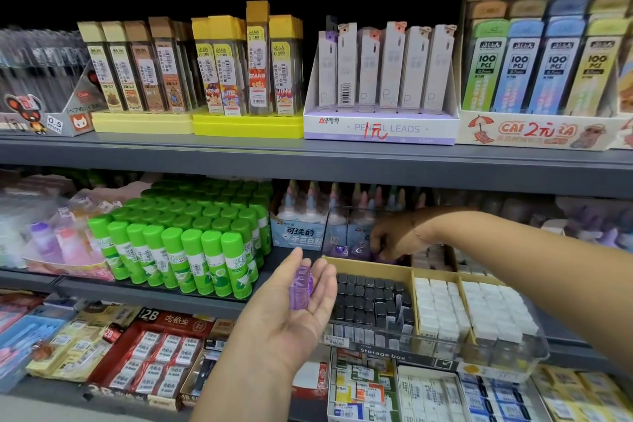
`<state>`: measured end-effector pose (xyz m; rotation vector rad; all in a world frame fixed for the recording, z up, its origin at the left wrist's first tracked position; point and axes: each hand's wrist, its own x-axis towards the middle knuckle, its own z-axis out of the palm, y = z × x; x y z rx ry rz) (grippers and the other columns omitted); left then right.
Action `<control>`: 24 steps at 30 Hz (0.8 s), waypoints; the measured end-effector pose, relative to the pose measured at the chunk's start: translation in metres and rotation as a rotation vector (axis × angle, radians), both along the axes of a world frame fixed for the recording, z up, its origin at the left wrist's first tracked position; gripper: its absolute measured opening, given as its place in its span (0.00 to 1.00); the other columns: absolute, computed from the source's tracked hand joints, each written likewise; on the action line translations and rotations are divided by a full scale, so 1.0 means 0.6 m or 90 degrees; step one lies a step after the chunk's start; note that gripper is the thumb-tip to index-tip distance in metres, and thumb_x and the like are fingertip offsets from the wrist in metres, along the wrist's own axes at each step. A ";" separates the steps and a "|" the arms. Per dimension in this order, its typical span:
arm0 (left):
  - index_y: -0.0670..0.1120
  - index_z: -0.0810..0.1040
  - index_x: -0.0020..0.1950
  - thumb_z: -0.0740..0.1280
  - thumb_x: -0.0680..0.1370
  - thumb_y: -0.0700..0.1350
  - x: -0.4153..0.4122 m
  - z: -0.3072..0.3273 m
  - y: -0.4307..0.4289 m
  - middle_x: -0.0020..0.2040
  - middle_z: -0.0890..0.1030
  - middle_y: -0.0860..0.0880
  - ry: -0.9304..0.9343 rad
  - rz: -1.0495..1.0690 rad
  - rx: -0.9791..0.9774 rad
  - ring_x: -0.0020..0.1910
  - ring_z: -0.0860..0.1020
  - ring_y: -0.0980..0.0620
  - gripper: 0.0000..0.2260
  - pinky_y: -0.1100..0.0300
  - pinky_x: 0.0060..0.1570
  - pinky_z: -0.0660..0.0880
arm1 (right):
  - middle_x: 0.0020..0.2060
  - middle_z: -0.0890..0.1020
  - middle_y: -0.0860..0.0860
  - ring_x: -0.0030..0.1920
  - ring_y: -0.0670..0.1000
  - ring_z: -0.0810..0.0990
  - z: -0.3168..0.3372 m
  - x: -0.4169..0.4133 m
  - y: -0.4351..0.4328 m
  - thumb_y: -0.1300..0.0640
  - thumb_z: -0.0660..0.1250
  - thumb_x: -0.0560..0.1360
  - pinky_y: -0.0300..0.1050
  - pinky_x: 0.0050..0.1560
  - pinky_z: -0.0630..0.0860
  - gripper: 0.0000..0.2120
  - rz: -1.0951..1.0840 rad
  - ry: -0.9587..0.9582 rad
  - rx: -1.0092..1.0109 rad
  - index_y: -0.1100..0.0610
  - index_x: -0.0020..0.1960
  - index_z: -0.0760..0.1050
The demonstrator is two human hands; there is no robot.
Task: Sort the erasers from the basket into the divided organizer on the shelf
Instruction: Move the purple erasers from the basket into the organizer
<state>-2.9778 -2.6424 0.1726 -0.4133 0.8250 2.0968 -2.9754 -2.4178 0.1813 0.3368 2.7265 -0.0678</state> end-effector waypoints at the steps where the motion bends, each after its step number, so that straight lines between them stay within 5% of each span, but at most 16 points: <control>1: 0.37 0.78 0.48 0.71 0.74 0.42 0.000 0.000 0.000 0.39 0.83 0.39 -0.001 0.000 0.001 0.44 0.82 0.45 0.09 0.46 0.36 0.79 | 0.53 0.78 0.47 0.53 0.50 0.75 -0.004 -0.002 0.003 0.53 0.65 0.76 0.44 0.58 0.72 0.09 -0.005 -0.004 -0.005 0.50 0.56 0.77; 6: 0.36 0.78 0.49 0.70 0.74 0.42 0.001 0.001 0.000 0.39 0.82 0.39 -0.005 0.009 0.005 0.44 0.81 0.45 0.09 0.51 0.42 0.82 | 0.65 0.74 0.51 0.65 0.57 0.70 -0.006 0.002 0.001 0.51 0.63 0.76 0.57 0.69 0.63 0.05 -0.038 -0.016 0.017 0.44 0.48 0.78; 9: 0.36 0.78 0.48 0.70 0.74 0.42 0.002 0.002 0.000 0.38 0.83 0.39 0.001 0.008 0.002 0.43 0.81 0.45 0.09 0.47 0.37 0.80 | 0.67 0.71 0.53 0.66 0.57 0.69 -0.026 -0.002 0.032 0.41 0.58 0.77 0.58 0.70 0.61 0.20 -0.026 0.003 0.044 0.49 0.64 0.72; 12: 0.36 0.78 0.48 0.70 0.74 0.42 0.002 0.003 0.001 0.38 0.83 0.39 0.001 0.008 -0.002 0.43 0.81 0.45 0.09 0.46 0.36 0.79 | 0.74 0.62 0.50 0.73 0.59 0.59 -0.037 -0.008 0.057 0.26 0.51 0.70 0.65 0.73 0.51 0.34 -0.069 0.000 0.037 0.44 0.70 0.63; 16: 0.37 0.78 0.48 0.70 0.75 0.42 0.002 0.001 0.003 0.37 0.83 0.39 0.004 0.001 -0.003 0.42 0.81 0.46 0.09 0.47 0.36 0.79 | 0.74 0.62 0.54 0.73 0.58 0.61 0.020 0.013 -0.009 0.42 0.48 0.81 0.55 0.74 0.55 0.23 -0.097 -0.034 0.034 0.51 0.73 0.62; 20: 0.40 0.77 0.44 0.70 0.75 0.47 0.003 -0.003 0.006 0.35 0.81 0.43 0.013 -0.024 -0.029 0.32 0.77 0.51 0.10 0.63 0.27 0.77 | 0.74 0.61 0.55 0.74 0.59 0.59 0.023 0.020 -0.028 0.42 0.50 0.81 0.55 0.74 0.55 0.25 -0.037 -0.013 0.002 0.52 0.75 0.60; 24: 0.43 0.75 0.40 0.65 0.77 0.56 0.002 -0.005 0.011 0.32 0.75 0.46 0.051 -0.059 -0.054 0.23 0.67 0.55 0.16 0.68 0.21 0.62 | 0.61 0.78 0.56 0.59 0.55 0.77 0.053 0.035 -0.070 0.41 0.54 0.80 0.49 0.64 0.71 0.22 0.015 0.153 -0.066 0.54 0.63 0.74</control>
